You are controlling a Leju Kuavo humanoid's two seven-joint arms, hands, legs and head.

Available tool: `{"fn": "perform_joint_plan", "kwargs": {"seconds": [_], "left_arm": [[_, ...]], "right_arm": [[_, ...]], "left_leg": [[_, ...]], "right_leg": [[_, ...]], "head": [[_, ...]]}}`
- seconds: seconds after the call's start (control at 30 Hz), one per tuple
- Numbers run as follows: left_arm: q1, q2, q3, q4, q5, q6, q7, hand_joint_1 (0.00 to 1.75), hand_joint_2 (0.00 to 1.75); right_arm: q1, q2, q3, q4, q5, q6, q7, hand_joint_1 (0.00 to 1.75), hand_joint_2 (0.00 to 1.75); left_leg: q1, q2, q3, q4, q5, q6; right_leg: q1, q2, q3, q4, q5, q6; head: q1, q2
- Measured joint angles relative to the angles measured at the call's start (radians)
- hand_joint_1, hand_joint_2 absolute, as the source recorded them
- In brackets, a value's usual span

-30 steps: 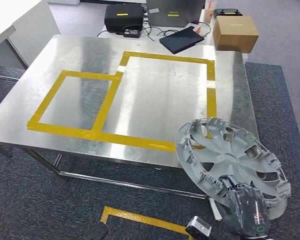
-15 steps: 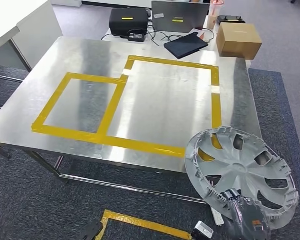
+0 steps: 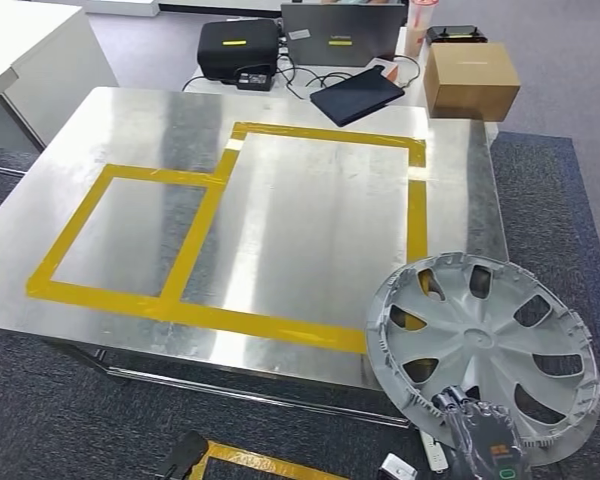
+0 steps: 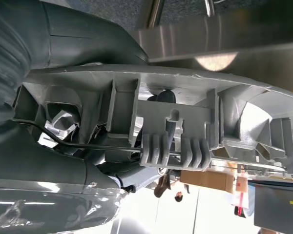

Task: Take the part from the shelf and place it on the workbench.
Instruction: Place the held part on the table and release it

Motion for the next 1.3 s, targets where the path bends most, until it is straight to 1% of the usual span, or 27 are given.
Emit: {"fn": "perform_joint_plan", "kwargs": {"seconds": [0.03, 0.07, 0.1, 0.13, 0.17, 0.2, 0.23, 0.27, 0.3, 0.33, 0.37, 0.43, 0.47, 0.5, 0.53, 0.57, 0.6, 0.63, 0.67, 0.7, 0.73, 0.77, 0.8, 0.83, 0.97, 1.13, 1.3], "left_arm": [[0.000, 0.000, 0.000, 0.000, 0.000, 0.000, 0.000, 0.00, 1.75], [0.002, 0.000, 0.000, 0.000, 0.001, 0.000, 0.000, 0.00, 1.75], [0.005, 0.000, 0.000, 0.000, 0.002, 0.000, 0.000, 0.00, 1.75], [0.007, 0.000, 0.000, 0.000, 0.003, 0.000, 0.000, 0.00, 1.75], [0.008, 0.001, 0.000, 0.000, 0.005, 0.000, 0.000, 0.00, 1.75], [0.008, 0.001, 0.000, 0.000, 0.007, 0.000, 0.000, 0.00, 1.75], [0.009, 0.002, 0.000, 0.000, 0.009, 0.000, 0.000, 0.00, 1.75], [0.010, 0.003, 0.000, 0.000, 0.011, 0.000, 0.000, 0.00, 1.75], [0.012, 0.003, 0.000, 0.000, 0.012, -0.001, 0.001, 0.00, 1.75], [0.013, 0.003, 0.000, 0.000, 0.012, -0.002, 0.001, 0.00, 1.75], [0.012, 0.003, 0.001, 0.000, 0.012, -0.002, 0.002, 0.00, 1.75], [0.008, 0.004, 0.001, 0.000, 0.011, -0.004, 0.002, 0.00, 1.75], [0.004, 0.005, 0.001, 0.000, 0.011, -0.005, 0.002, 0.00, 1.75], [0.000, 0.005, 0.001, 0.000, 0.010, -0.007, 0.003, 0.00, 1.75], [-0.002, 0.005, 0.000, 0.000, 0.009, -0.008, 0.003, 0.00, 1.75], [-0.005, 0.005, 0.000, 0.000, 0.008, -0.009, 0.003, 0.00, 1.75], [-0.006, 0.005, 0.000, 0.000, 0.007, -0.010, 0.004, 0.00, 1.75], [-0.007, 0.005, 0.000, 0.000, 0.005, -0.011, 0.004, 0.00, 1.75], [-0.006, 0.006, 0.000, 0.000, 0.004, -0.011, 0.005, 0.00, 1.75], [-0.006, 0.006, 0.000, 0.000, 0.002, -0.011, 0.005, 0.00, 1.75], [-0.007, 0.006, 0.000, 0.000, 0.001, -0.011, 0.006, 0.00, 1.75], [-0.008, 0.005, -0.001, 0.000, 0.000, -0.012, 0.008, 0.00, 1.75], [-0.010, 0.005, -0.001, 0.000, -0.001, -0.013, 0.009, 0.00, 1.75], [-0.012, 0.004, -0.002, 0.000, -0.002, -0.013, 0.010, 0.00, 1.75], [-0.017, 0.003, -0.009, 0.000, -0.015, -0.016, 0.012, 0.00, 1.75], [-0.028, 0.002, -0.026, 0.000, -0.026, -0.021, 0.015, 0.00, 1.75], [-0.030, -0.006, -0.037, 0.000, -0.031, -0.011, 0.019, 0.00, 1.75]], "right_arm": [[-0.002, 0.000, 0.002, 0.002, 0.001, 0.002, -0.001, 1.75, 1.75], [-0.005, 0.000, 0.005, 0.004, 0.002, 0.004, -0.002, 1.75, 1.75], [-0.008, 0.000, 0.008, 0.007, 0.002, 0.006, -0.004, 1.75, 1.75], [-0.011, -0.001, 0.012, 0.010, 0.003, 0.008, -0.005, 1.75, 1.75], [-0.014, -0.001, 0.015, 0.014, 0.003, 0.011, -0.006, 1.75, 1.75], [-0.016, -0.001, 0.019, 0.017, 0.004, 0.014, -0.008, 1.75, 1.75], [-0.019, -0.001, 0.022, 0.022, 0.004, 0.017, -0.010, 1.75, 1.75], [-0.023, -0.001, 0.026, 0.027, 0.003, 0.020, -0.013, 1.75, 1.75], [-0.029, -0.002, 0.031, 0.032, 0.001, 0.024, -0.018, 1.75, 1.75], [-0.036, -0.003, 0.035, 0.038, -0.001, 0.028, -0.025, 1.75, 1.75], [-0.044, -0.004, 0.039, 0.044, -0.006, 0.031, -0.033, 1.75, 1.75], [-0.064, -0.007, 0.044, 0.057, -0.021, 0.038, -0.058, 1.75, 1.75], [-0.077, -0.007, 0.046, 0.067, -0.030, 0.041, -0.075, 1.75, 1.75], [-0.091, -0.008, 0.049, 0.081, -0.038, 0.043, -0.093, 1.75, 1.75], [-0.105, -0.008, 0.053, 0.096, -0.043, 0.045, -0.110, 1.75, 1.75], [-0.117, -0.007, 0.056, 0.114, -0.047, 0.046, -0.124, 1.75, 1.75], [-0.128, -0.007, 0.060, 0.130, -0.049, 0.047, -0.135, 1.75, 1.75], [-0.137, -0.007, 0.064, 0.143, -0.051, 0.047, -0.144, 1.75, 1.75], [-0.146, -0.007, 0.068, 0.156, -0.052, 0.048, -0.153, 1.75, 1.75], [-0.155, -0.005, 0.071, 0.167, -0.054, 0.048, -0.163, 1.75, 1.75], [-0.167, -0.002, 0.074, 0.180, -0.055, 0.049, -0.177, 1.75, 1.75], [-0.181, 0.005, 0.079, 0.197, -0.056, 0.049, -0.193, 1.75, 1.75], [-0.196, 0.014, 0.083, 0.214, -0.056, 0.050, -0.206, 1.75, 1.75], [-0.211, 0.024, 0.088, 0.231, -0.056, 0.049, -0.219, 1.75, 1.75], [-0.280, 0.090, 0.121, 0.312, -0.052, 0.027, -0.268, 1.75, 1.75], [-0.379, 0.196, 0.192, 0.432, -0.049, -0.009, -0.299, 1.75, 1.75], [-0.450, 0.281, 0.260, 0.505, -0.057, -0.033, -0.321, 1.75, 1.75]], "left_leg": [[0.000, 0.003, -0.053, 0.065, -0.017, -0.003], [0.000, 0.004, -0.101, 0.110, -0.052, -0.005], [0.000, 0.004, -0.139, 0.134, -0.092, -0.005], [0.000, 0.004, -0.165, 0.133, -0.121, -0.003], [0.000, 0.004, -0.179, 0.110, -0.128, 0.000], [0.000, 0.005, -0.185, 0.070, -0.102, 0.003], [0.000, 0.008, -0.186, 0.015, -0.037, 0.006], [-0.001, 0.013, -0.188, -0.045, 0.039, 0.009], [-0.001, 0.018, -0.189, -0.087, 0.106, 0.011], [-0.002, 0.021, -0.191, -0.111, 0.154, 0.012], [-0.002, 0.021, -0.192, -0.120, 0.167, 0.014], [0.001, 0.018, -0.182, -0.117, 0.165, 0.023], [0.002, 0.017, -0.174, -0.119, 0.160, 0.030], [0.002, 0.017, -0.164, -0.121, 0.153, 0.038], [0.000, 0.017, -0.157, -0.121, 0.145, 0.044], [-0.003, 0.017, -0.150, -0.121, 0.137, 0.049], [-0.006, 0.016, -0.143, -0.121, 0.129, 0.052], [-0.009, 0.014, -0.134, -0.121, 0.122, 0.054], [-0.011, 0.012, -0.123, -0.121, 0.114, 0.055], [-0.013, 0.009, -0.111, -0.121, 0.106, 0.055], [-0.015, 0.007, -0.099, -0.121, 0.099, 0.054], [-0.017, 0.006, -0.089, -0.122, 0.092, 0.051], [-0.018, 0.006, -0.083, -0.122, 0.088, 0.048], [-0.018, 0.005, -0.080, -0.123, 0.085, 0.044], [-0.018, 0.008, -0.077, -0.131, 0.088, 0.050], [-0.018, 0.009, -0.071, -0.145, 0.094, 0.037], [-0.016, 0.009, -0.071, -0.149, 0.097, 0.026]], "right_leg": [[0.000, -0.001, 0.015, -0.004, -0.011, -0.003], [0.000, -0.001, 0.031, -0.007, -0.022, -0.005], [-0.001, 0.000, 0.048, -0.009, -0.033, -0.006], [-0.001, 0.002, 0.068, -0.009, -0.045, -0.005], [-0.002, 0.003, 0.088, -0.009, -0.059, -0.003], [-0.002, 0.004, 0.110, -0.010, -0.073, 0.000], [-0.002, 0.005, 0.125, -0.011, -0.088, 0.004], [-0.001, 0.007, 0.139, -0.008, -0.104, 0.009], [0.002, 0.009, 0.146, -0.008, -0.119, 0.013], [0.004, 0.010, 0.152, -0.011, -0.132, 0.019], [0.006, 0.012, 0.161, -0.016, -0.143, 0.024], [0.005, 0.009, 0.178, -0.028, -0.157, 0.035], [0.005, 0.006, 0.176, -0.012, -0.169, 0.039], [0.005, 0.003, 0.158, 0.028, -0.189, 0.042], [0.006, 0.000, 0.121, 0.092, -0.215, 0.044], [0.006, -0.001, 0.073, 0.166, -0.241, 0.044], [0.007, -0.001, 0.025, 0.230, -0.256, 0.044], [0.009, -0.001, -0.011, 0.265, -0.250, 0.042], [0.010, -0.001, -0.028, 0.259, -0.219, 0.039], [0.012, -0.001, -0.025, 0.215, -0.169, 0.034], [0.015, 0.000, -0.011, 0.148, -0.113, 0.027], [0.018, 0.001, 0.006, 0.088, -0.071, 0.021], [0.021, 0.002, 0.020, 0.044, -0.045, 0.017], [0.023, 0.003, 0.029, 0.021, -0.033, 0.013], [0.026, 0.008, 0.034, 0.009, -0.025, 0.016], [0.027, 0.010, 0.033, 0.009, -0.026, 0.008], [0.028, 0.010, 0.031, 0.009, -0.025, 0.002]], "head": [[-0.001, 0.000], [-0.002, 0.000], [-0.003, 0.000], [-0.004, 0.000], [-0.005, 0.000], [-0.006, 0.000], [-0.006, 0.000], [-0.008, 0.000], [-0.010, 0.000], [-0.011, 0.000], [-0.011, 0.000], [-0.009, 0.000], [-0.008, 0.000], [-0.006, 0.000], [-0.005, 0.000], [-0.004, 0.000], [-0.004, 0.000], [-0.004, 0.000], [-0.004, 0.000], [-0.004, 0.000], [-0.004, 0.000], [-0.005, 0.000], [-0.005, 0.000], [-0.006, 0.000], [-0.008, 0.000], [-0.008, 0.000], [-0.008, 0.000]]}}
